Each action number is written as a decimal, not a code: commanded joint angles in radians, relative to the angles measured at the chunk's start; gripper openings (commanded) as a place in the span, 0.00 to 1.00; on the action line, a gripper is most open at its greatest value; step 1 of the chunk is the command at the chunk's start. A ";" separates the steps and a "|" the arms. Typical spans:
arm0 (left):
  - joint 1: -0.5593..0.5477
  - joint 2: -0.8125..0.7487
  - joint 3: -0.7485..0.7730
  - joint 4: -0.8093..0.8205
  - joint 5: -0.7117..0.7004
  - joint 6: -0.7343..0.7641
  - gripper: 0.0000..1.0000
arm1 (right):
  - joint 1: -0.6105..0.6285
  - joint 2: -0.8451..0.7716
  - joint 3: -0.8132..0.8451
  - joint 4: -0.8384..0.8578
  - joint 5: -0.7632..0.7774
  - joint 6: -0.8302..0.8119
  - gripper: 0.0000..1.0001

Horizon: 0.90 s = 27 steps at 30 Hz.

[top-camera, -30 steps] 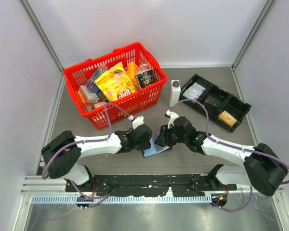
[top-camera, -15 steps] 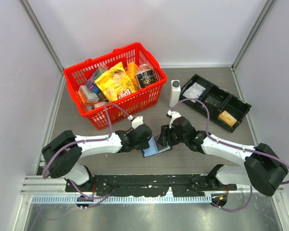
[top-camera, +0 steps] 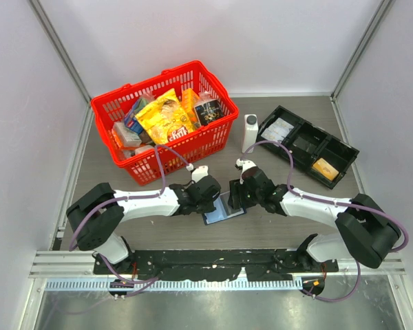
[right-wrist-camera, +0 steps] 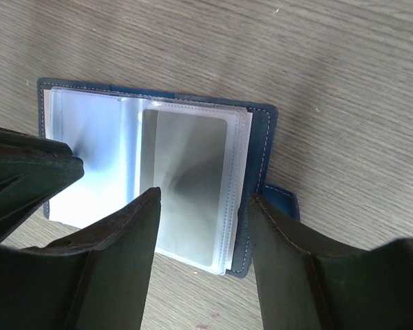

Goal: Take the credit cards out of the card holder
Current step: Remove the credit card from the card holder.

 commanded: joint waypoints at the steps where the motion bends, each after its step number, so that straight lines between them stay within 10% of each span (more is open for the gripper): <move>1: 0.003 0.011 0.023 -0.023 0.008 0.017 0.18 | 0.005 0.021 0.039 0.054 -0.020 -0.017 0.57; 27: 0.005 0.019 0.028 -0.018 0.018 0.027 0.17 | 0.004 -0.008 0.063 0.048 0.000 -0.047 0.61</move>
